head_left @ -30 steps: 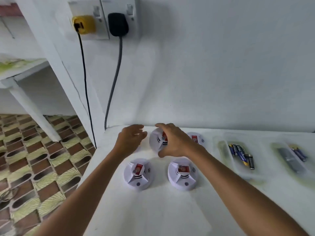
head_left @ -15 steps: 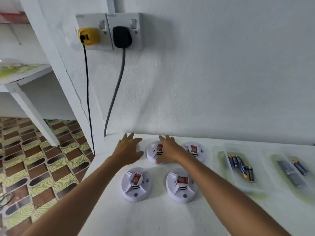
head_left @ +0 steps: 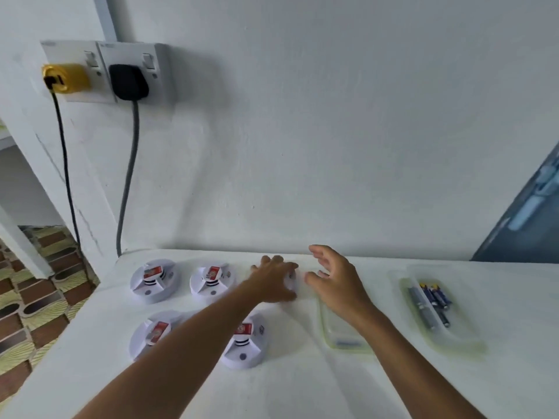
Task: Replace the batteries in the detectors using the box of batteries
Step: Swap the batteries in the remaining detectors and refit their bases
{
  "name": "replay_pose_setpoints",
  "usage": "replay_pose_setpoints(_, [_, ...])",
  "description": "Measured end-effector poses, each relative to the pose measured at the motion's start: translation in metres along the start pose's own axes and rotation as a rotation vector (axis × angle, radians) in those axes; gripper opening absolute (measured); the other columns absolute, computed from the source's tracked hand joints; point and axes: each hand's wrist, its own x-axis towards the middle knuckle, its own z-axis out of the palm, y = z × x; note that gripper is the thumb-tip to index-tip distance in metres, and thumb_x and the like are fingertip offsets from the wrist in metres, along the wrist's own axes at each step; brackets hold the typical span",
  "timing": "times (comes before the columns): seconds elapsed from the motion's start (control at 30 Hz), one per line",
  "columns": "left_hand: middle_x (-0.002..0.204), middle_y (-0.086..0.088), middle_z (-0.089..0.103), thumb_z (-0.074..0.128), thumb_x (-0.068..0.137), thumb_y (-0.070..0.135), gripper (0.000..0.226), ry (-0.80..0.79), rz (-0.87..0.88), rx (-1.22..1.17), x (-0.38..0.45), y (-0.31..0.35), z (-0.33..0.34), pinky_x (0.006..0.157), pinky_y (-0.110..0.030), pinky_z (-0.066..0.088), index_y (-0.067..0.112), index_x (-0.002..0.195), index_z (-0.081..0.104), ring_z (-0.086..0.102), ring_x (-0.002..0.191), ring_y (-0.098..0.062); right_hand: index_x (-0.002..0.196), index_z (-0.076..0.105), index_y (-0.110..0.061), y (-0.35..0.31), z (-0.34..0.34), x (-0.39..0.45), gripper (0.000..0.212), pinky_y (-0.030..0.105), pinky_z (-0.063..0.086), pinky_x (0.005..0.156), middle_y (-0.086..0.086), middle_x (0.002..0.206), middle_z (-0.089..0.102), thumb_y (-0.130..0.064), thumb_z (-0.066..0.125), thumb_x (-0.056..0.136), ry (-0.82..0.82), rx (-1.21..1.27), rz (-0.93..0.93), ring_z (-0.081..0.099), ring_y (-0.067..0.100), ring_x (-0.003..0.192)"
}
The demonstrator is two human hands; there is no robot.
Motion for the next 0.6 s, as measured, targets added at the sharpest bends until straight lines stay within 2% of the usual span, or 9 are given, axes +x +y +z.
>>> replay_pose_setpoints(0.07, [0.138, -0.002, 0.049, 0.077, 0.075, 0.037, 0.073, 0.080, 0.011, -0.266, -0.005, 0.003, -0.005, 0.102, -0.038, 0.038, 0.029, 0.140, 0.046, 0.043, 0.128, -0.026, 0.126, 0.056, -0.016, 0.005, -0.008, -0.002, 0.042, 0.015, 0.044, 0.089, -0.004, 0.127, 0.058, -0.006, 0.060, 0.086, 0.035, 0.030, -0.010, 0.055, 0.012, 0.118])
replay_pose_setpoints(0.13, [0.132, -0.007, 0.054, 0.075, 0.075, 0.033, 0.065, 0.102, -0.026, -0.713, -0.019, 0.009, -0.021, 0.091, -0.031, 0.044, 0.028, 0.135, 0.051, 0.053, 0.113, -0.024, 0.120, 0.059, -0.017, 0.006, -0.008, -0.001, 0.035, 0.006, 0.043, 0.076, -0.003, 0.119, 0.062, -0.005, 0.058, 0.087, 0.079, 0.035, -0.026, 0.061, 0.010, 0.104])
replay_pose_setpoints(0.17, [0.127, -0.009, 0.056, 0.071, 0.073, 0.035, 0.057, 0.101, -0.033, -0.962, -0.030, 0.014, -0.031, 0.086, -0.032, 0.046, 0.030, 0.126, 0.055, 0.055, 0.106, -0.025, 0.117, 0.060, -0.018, 0.004, -0.006, 0.000, 0.033, 0.006, 0.043, 0.072, -0.003, 0.116, 0.063, -0.005, 0.058, 0.087, 0.079, 0.048, -0.030, 0.062, 0.007, 0.097])
replay_pose_setpoints(0.23, [0.115, -0.010, 0.059, 0.064, 0.066, 0.040, 0.045, 0.076, -0.021, -1.408, -0.050, 0.019, -0.046, 0.086, -0.040, 0.046, 0.027, 0.109, 0.059, 0.057, 0.101, -0.031, 0.111, 0.060, -0.023, -0.001, 0.005, -0.001, 0.029, 0.010, 0.047, 0.071, -0.008, 0.110, 0.064, -0.009, 0.063, 0.085, 0.013, 0.088, -0.025, 0.061, 0.000, 0.090])
replay_pose_setpoints(0.3, [0.111, -0.016, 0.064, 0.062, 0.066, 0.037, 0.050, 0.058, 0.013, -1.702, -0.062, 0.019, -0.051, 0.091, -0.049, 0.046, 0.021, 0.113, 0.060, 0.060, 0.103, -0.037, 0.110, 0.060, -0.025, -0.006, 0.018, -0.003, 0.033, 0.020, 0.051, 0.076, -0.014, 0.107, 0.065, -0.018, 0.073, 0.080, -0.050, 0.121, -0.041, 0.062, 0.001, 0.093])
replay_pose_setpoints(0.37, [0.109, -0.018, 0.066, 0.056, 0.071, 0.029, 0.048, 0.112, 0.029, -1.798, -0.075, 0.015, -0.057, 0.090, -0.049, 0.048, 0.017, 0.118, 0.058, 0.061, 0.103, -0.039, 0.113, 0.060, -0.022, -0.013, 0.031, -0.003, 0.046, 0.020, 0.051, 0.075, -0.012, 0.106, 0.066, -0.023, 0.081, 0.072, -0.076, 0.151, -0.071, 0.062, 0.004, 0.094])
replay_pose_setpoints(0.43, [0.104, -0.017, 0.067, 0.050, 0.074, 0.026, 0.045, 0.133, 0.038, -1.826, -0.083, 0.018, -0.061, 0.083, -0.044, 0.052, 0.015, 0.117, 0.058, 0.063, 0.097, -0.035, 0.111, 0.059, -0.022, -0.017, 0.030, 0.000, 0.053, 0.013, 0.047, 0.068, -0.011, 0.102, 0.065, -0.025, 0.086, 0.066, -0.091, 0.156, -0.065, 0.062, 0.006, 0.091])
replay_pose_setpoints(0.53, [0.102, -0.014, 0.069, 0.055, 0.068, 0.027, 0.050, 0.181, 0.011, -1.759, -0.099, 0.014, -0.065, 0.072, -0.038, 0.054, 0.015, 0.117, 0.059, 0.066, 0.092, -0.032, 0.103, 0.056, -0.023, -0.025, 0.031, 0.002, 0.052, 0.012, 0.045, 0.064, -0.010, 0.096, 0.064, -0.025, 0.089, 0.062, -0.208, 0.123, -0.087, 0.060, 0.009, 0.086])
replay_pose_setpoints(0.6, [0.101, -0.014, 0.066, 0.059, 0.064, 0.033, 0.047, 0.178, -0.012, -1.679, -0.106, 0.011, -0.067, 0.071, -0.035, 0.051, 0.017, 0.108, 0.063, 0.062, 0.093, -0.032, 0.097, 0.054, -0.024, -0.027, 0.033, 0.002, 0.053, 0.015, 0.044, 0.066, -0.009, 0.096, 0.062, -0.025, 0.090, 0.058, -0.252, 0.088, -0.140, 0.057, 0.012, 0.085])
